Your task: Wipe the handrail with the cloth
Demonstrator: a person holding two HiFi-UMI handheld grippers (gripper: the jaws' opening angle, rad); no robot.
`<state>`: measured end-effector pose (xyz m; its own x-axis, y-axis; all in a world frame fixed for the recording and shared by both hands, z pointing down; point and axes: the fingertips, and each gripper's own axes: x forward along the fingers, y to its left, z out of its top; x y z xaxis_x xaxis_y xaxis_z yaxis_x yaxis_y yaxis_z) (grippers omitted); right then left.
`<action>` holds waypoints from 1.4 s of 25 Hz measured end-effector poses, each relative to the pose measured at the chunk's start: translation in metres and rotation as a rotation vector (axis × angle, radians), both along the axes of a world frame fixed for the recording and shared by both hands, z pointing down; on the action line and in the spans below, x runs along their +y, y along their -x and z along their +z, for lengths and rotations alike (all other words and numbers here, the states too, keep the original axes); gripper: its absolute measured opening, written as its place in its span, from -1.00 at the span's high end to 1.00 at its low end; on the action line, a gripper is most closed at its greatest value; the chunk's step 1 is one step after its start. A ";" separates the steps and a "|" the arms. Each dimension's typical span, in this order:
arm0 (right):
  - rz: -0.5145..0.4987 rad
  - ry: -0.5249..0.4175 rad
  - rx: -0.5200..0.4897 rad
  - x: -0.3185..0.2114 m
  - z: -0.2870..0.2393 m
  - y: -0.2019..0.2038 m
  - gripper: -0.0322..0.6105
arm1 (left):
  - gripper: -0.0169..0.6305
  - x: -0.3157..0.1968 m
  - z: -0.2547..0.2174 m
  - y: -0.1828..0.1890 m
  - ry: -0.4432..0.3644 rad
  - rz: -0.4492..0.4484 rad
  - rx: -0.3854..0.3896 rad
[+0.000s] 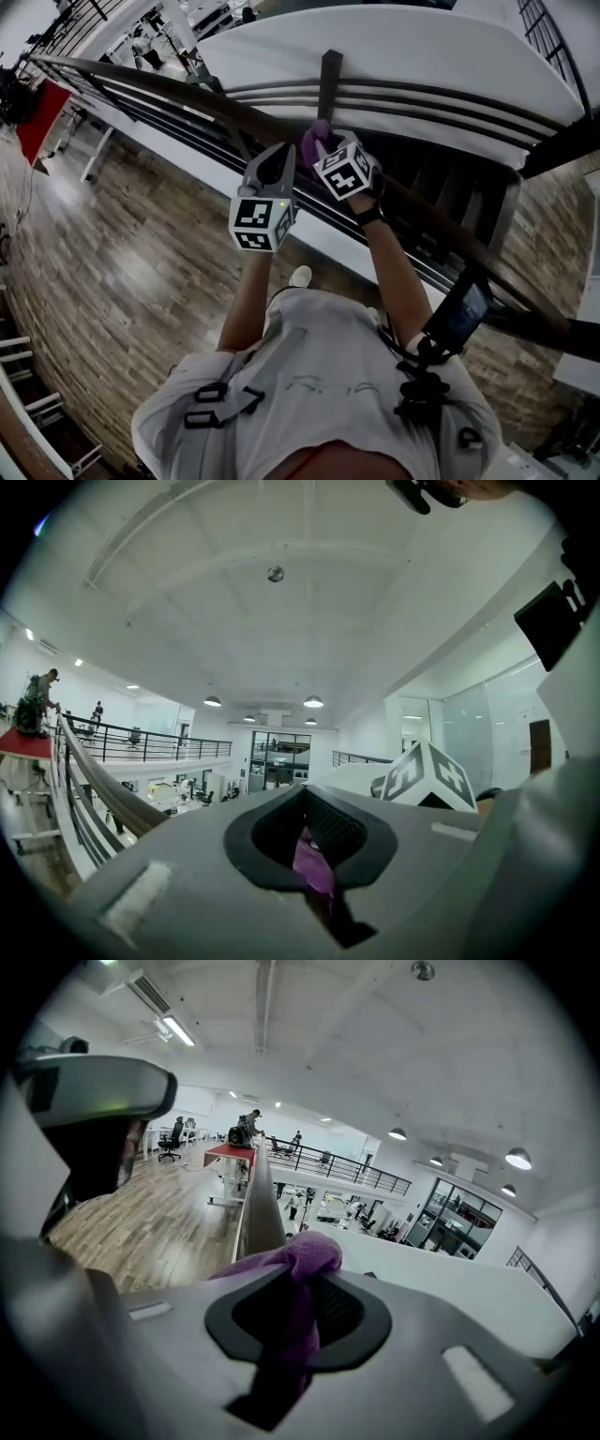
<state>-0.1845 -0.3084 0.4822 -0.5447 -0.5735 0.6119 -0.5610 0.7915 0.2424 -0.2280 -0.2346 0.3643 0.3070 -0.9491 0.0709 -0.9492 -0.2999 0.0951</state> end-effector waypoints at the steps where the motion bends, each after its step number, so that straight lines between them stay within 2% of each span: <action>1: 0.017 -0.003 -0.006 0.003 0.001 -0.016 0.72 | 0.95 -0.002 0.001 -0.015 0.003 0.019 -0.005; 6: 0.085 -0.030 -0.027 0.021 -0.002 -0.088 0.72 | 0.95 -0.002 -0.001 -0.085 0.001 0.098 -0.021; 11: 0.179 -0.043 -0.032 0.035 -0.001 -0.153 0.72 | 0.95 0.001 -0.004 -0.140 -0.002 0.175 -0.032; 18: 0.239 -0.059 -0.025 0.056 0.004 -0.228 0.72 | 0.95 0.013 0.002 -0.200 0.008 0.217 -0.041; 23: 0.256 -0.087 -0.004 0.074 0.001 -0.265 0.72 | 0.94 0.028 -0.002 -0.240 0.001 0.257 -0.051; 28: 0.273 -0.100 0.009 0.091 -0.001 -0.305 0.72 | 0.95 0.039 -0.003 -0.269 0.000 0.259 -0.049; 35: 0.367 -0.108 -0.002 0.123 -0.001 -0.390 0.72 | 0.95 0.060 0.003 -0.334 -0.002 0.316 -0.042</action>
<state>0.2056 -0.1851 0.4816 -0.2924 -0.7918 0.5363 -0.8027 0.5080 0.3125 0.1059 -0.1751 0.3672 0.5831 -0.8076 0.0881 -0.8124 -0.5804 0.0569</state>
